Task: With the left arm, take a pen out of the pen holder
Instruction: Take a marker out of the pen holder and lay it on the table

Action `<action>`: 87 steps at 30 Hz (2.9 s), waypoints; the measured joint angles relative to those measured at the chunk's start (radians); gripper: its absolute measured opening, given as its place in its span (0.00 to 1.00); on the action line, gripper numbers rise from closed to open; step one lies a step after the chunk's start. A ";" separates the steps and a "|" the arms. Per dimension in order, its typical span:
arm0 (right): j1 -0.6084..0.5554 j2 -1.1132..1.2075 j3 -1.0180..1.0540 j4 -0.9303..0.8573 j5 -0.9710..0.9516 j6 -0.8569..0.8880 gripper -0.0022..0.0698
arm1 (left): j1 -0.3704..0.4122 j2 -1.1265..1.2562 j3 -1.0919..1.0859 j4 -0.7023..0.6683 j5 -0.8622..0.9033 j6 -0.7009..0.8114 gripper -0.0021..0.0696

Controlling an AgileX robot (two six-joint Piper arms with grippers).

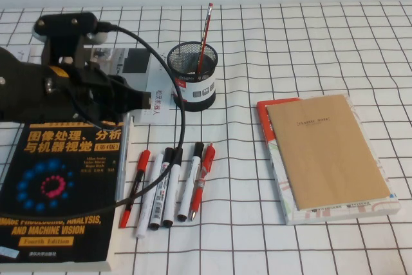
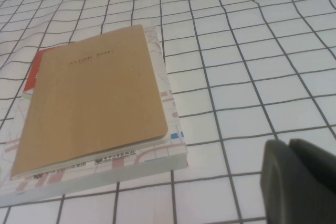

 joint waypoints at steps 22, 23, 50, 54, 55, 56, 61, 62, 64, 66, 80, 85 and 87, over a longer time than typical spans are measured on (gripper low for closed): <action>0.000 0.000 0.000 0.000 0.000 0.000 0.01 | 0.055 0.383 -0.097 -0.081 0.110 -0.048 0.11; 0.000 0.000 0.000 0.000 0.000 0.000 0.01 | 0.055 0.392 -0.107 -0.072 0.110 -0.048 0.11; 0.000 0.000 0.000 0.000 0.000 0.000 0.01 | -0.051 0.200 -0.024 0.186 -0.152 -0.130 0.18; 0.000 0.000 0.000 0.000 0.000 0.000 0.01 | -0.087 0.037 0.148 0.245 -0.356 -0.133 0.06; 0.000 0.000 0.000 0.000 0.000 0.000 0.01 | -0.089 0.002 0.196 0.272 -0.394 -0.141 0.05; 0.000 0.000 0.000 0.000 0.000 0.000 0.01 | -0.089 -0.042 0.243 0.312 -0.441 -0.158 0.04; 0.000 0.000 0.000 0.000 0.000 0.000 0.01 | -0.089 -0.266 0.395 0.489 -0.540 -0.291 0.03; 0.000 0.000 0.000 0.000 0.000 0.000 0.01 | -0.089 -0.313 0.411 0.508 -0.540 -0.313 0.03; 0.000 0.000 0.000 0.000 0.000 0.000 0.01 | -0.089 -0.402 0.447 0.538 -0.538 -0.357 0.03; 0.000 0.000 0.000 0.000 0.000 0.000 0.01 | -0.089 -0.480 0.485 0.551 -0.538 -0.376 0.03; 0.000 0.000 0.000 0.000 0.000 0.000 0.01 | -0.089 -0.999 0.816 0.562 -0.407 -0.389 0.03; 0.000 0.000 0.000 0.000 0.000 0.000 0.01 | -0.089 -1.137 0.877 0.562 -0.250 -0.390 0.03; 0.000 0.000 0.000 0.000 0.000 0.000 0.01 | -0.089 -1.183 0.894 0.562 -0.209 -0.390 0.03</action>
